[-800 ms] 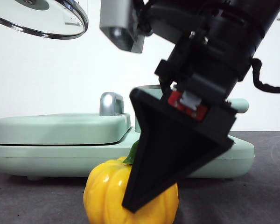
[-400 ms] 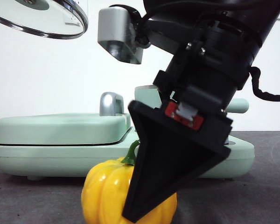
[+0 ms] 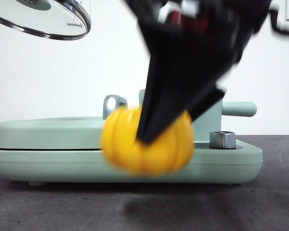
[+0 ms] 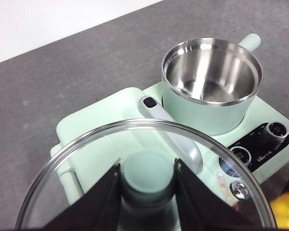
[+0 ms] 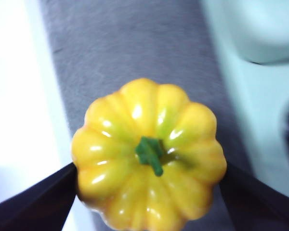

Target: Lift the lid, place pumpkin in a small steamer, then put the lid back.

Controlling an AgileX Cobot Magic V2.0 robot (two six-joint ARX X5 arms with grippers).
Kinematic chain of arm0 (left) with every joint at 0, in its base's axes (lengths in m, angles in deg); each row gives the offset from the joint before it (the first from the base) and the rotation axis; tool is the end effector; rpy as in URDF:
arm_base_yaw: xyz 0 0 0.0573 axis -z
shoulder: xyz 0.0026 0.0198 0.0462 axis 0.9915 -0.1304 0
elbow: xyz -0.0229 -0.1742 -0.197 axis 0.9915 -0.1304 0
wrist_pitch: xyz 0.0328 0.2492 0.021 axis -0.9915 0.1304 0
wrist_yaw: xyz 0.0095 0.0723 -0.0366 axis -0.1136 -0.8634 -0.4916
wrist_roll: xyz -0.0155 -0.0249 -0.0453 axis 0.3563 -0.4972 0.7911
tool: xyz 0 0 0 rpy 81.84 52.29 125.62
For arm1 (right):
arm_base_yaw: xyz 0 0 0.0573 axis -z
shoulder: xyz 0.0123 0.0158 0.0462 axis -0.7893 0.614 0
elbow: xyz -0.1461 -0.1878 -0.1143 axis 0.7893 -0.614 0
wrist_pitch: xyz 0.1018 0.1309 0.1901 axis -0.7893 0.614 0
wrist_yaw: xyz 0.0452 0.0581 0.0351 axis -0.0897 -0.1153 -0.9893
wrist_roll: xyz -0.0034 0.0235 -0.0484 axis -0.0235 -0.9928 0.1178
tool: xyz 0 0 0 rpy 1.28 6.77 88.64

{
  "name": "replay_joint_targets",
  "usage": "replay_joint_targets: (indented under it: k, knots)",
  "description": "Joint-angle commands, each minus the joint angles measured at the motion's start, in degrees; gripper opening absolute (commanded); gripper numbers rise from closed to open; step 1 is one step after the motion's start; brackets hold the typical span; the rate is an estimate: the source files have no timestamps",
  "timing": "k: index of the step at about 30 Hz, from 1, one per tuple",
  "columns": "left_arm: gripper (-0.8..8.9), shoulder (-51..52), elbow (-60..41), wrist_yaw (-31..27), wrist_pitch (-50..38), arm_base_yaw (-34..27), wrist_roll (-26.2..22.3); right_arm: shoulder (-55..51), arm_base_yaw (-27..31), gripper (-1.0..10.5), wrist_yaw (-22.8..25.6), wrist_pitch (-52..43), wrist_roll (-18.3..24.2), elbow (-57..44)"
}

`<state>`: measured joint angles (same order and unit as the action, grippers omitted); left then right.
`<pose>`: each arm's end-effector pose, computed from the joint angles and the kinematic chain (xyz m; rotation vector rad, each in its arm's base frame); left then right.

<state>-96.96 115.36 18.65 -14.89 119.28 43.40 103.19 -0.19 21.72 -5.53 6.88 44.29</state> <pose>0.1327 -0.0954 0.3568 0.2080 0.4397 -0.5335 0.1512 0.2076 0.2331 -0.5165 0.9808 1.1487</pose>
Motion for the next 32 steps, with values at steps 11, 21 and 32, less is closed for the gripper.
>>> replay_joint_targets:
  k: [11, 21, 32]
  knots:
    - [0.11, 0.0, 0.9, -0.2, -2.0, 0.3, -0.6, 0.2, 12.4, 4.1, 1.1, 23.2, -9.6, 25.6]
    - [0.11, 0.0, 0.9, -0.2, -2.0, 0.3, -0.6, 11.5, 19.5, 4.1, 1.5, 25.9, -9.0, 40.1]
    - [0.11, 0.0, 0.9, -0.2, -2.1, 0.3, -0.6, 28.4, 23.3, 4.1, 4.2, 26.2, -8.7, 51.9]
